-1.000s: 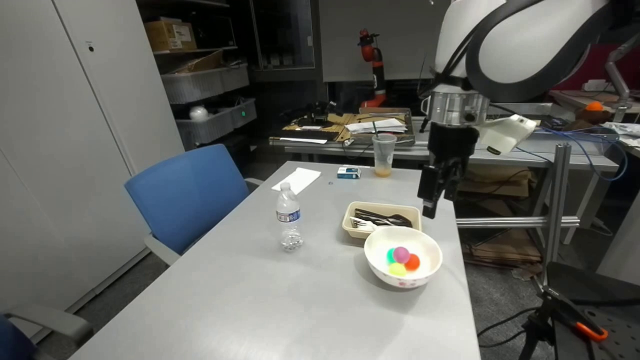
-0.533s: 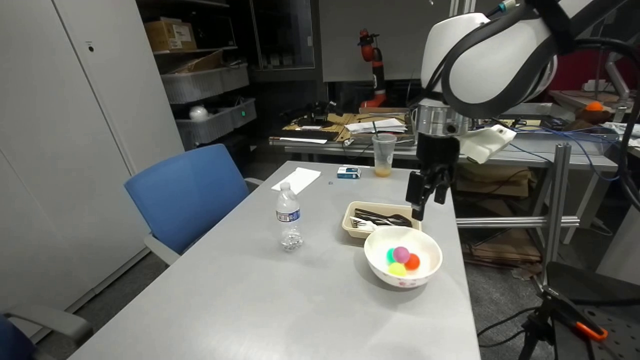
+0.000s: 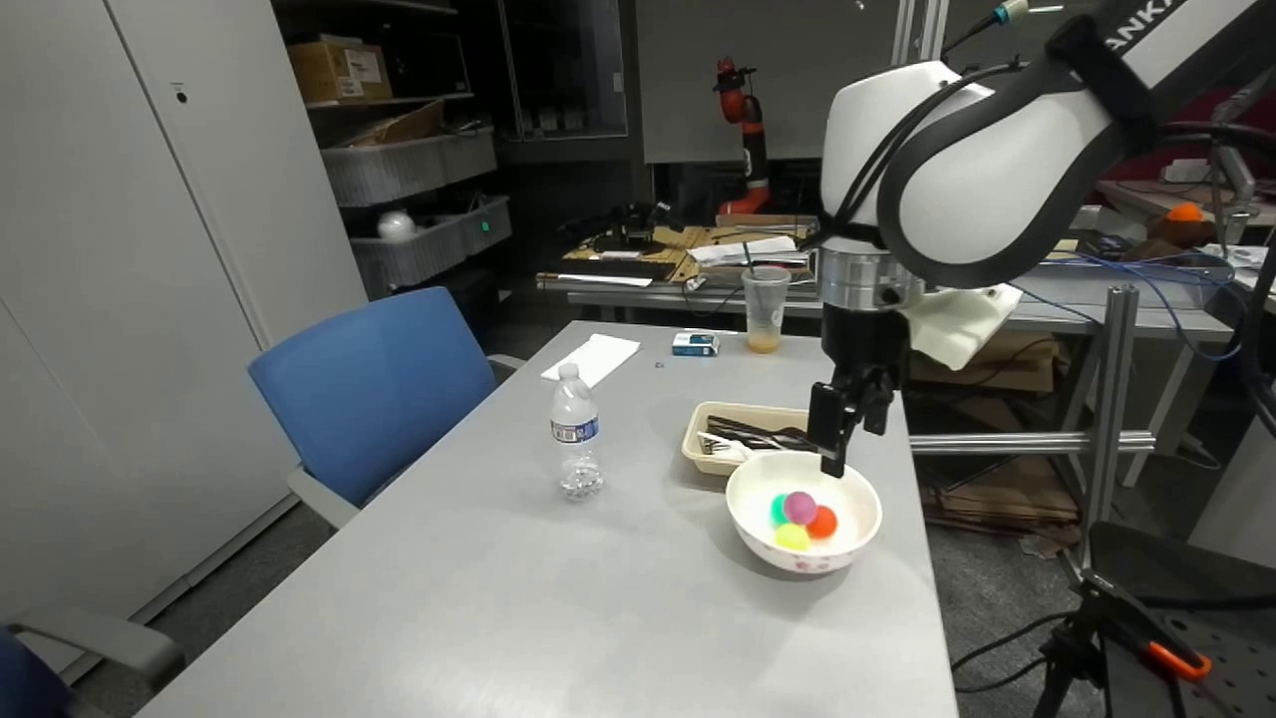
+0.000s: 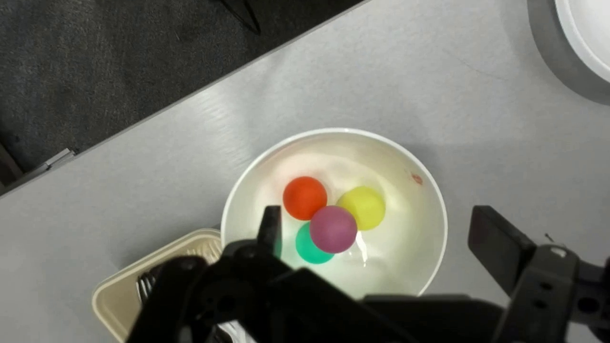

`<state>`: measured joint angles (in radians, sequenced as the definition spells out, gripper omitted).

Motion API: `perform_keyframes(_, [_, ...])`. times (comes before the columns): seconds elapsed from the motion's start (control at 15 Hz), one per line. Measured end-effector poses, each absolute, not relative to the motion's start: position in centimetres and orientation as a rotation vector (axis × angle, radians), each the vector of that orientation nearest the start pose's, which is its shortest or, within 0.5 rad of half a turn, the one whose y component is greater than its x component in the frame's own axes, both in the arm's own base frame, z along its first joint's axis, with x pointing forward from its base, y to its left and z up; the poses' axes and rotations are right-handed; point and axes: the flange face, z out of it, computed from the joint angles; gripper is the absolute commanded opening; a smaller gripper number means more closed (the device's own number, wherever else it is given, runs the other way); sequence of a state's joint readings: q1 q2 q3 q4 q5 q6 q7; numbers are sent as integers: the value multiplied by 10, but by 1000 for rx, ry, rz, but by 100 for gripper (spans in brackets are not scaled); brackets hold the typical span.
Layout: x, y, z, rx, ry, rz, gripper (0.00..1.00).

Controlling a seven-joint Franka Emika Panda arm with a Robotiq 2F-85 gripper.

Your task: Transfer the balls from the bowl to the plate

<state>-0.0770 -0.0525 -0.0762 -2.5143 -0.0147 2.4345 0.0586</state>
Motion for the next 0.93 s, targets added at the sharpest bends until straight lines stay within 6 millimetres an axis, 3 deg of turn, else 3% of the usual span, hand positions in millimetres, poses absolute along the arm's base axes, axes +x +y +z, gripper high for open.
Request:
perform_keyframes(0.47, [476, -78, 269, -3141, 321, -77, 100])
perform_keyframes(0.93, [485, -86, 238, -3144, 338, -27, 100])
